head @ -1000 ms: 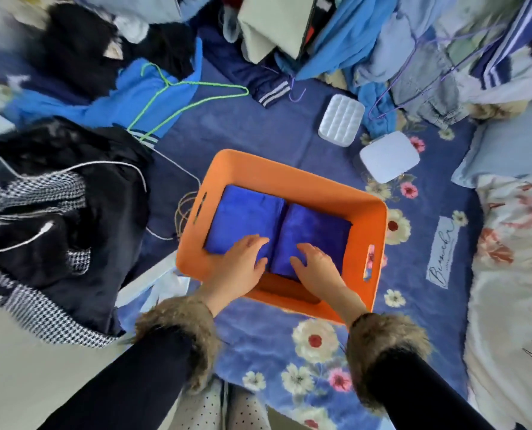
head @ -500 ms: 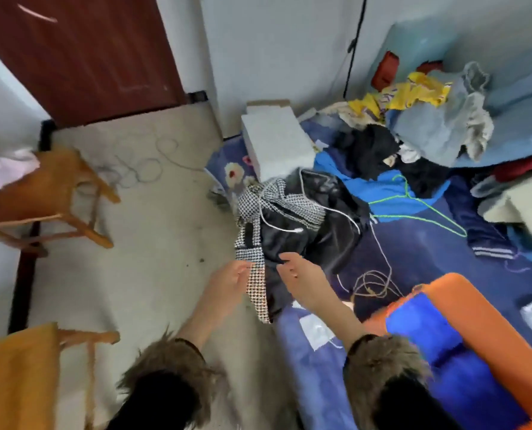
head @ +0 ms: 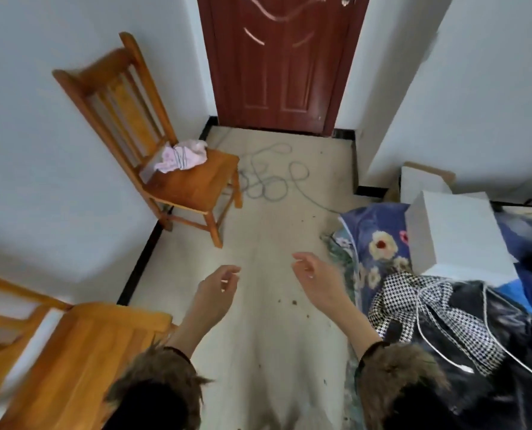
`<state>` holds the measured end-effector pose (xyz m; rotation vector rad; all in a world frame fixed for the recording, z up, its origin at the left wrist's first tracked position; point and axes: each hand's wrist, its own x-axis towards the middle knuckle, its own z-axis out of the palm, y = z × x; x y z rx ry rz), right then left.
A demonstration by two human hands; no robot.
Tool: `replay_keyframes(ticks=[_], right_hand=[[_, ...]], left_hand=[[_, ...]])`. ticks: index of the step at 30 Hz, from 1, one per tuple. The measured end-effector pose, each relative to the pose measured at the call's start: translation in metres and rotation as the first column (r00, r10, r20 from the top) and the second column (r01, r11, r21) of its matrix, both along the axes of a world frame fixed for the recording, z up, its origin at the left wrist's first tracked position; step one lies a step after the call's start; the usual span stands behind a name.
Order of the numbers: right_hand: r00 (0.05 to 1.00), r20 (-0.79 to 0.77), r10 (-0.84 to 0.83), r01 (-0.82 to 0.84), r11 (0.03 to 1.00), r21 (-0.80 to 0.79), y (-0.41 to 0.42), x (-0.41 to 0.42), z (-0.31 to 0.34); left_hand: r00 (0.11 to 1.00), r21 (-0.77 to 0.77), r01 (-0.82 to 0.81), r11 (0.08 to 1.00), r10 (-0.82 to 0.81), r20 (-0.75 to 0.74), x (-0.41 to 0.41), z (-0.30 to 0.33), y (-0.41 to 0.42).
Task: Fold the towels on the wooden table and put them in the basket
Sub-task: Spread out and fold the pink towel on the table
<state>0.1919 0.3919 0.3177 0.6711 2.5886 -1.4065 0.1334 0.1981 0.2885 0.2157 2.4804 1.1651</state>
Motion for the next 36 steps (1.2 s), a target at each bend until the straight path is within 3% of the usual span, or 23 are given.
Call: replay_keyframes(ticks=[10, 19, 22, 27, 36], right_hand=[[0.977, 0.093, 0.191, -0.190, 0.982, -0.022, 0.027, -0.215, -0.022], [0.902, 0.121, 0.415, -0.415, 0.910, -0.025, 0.018, -0.447, -0.015], [0.857, 0.167, 0.487, -0.491, 0.871, -0.022, 0.006, -0.510, -0.026], [0.818, 0.277, 0.505, -0.522, 0.853, -0.013, -0.010, -0.610, -0.076], [0.782, 0.428, 0.453, -0.521, 0.852, 0.049, -0.081, -0.812, -0.224]], left_hand=[[0.991, -0.032, -0.050, 0.998, 0.054, 0.123, -0.177, -0.029, 0.019], [0.929, -0.083, -0.308, 0.948, 0.319, 0.189, -0.369, -0.027, 0.017], [0.913, -0.095, -0.321, 0.942, 0.334, 0.235, -0.411, -0.045, 0.002], [0.885, -0.157, -0.303, 0.940, 0.338, 0.319, -0.485, -0.091, -0.020], [0.855, -0.224, -0.221, 0.949, 0.300, 0.423, -0.683, -0.205, -0.062]])
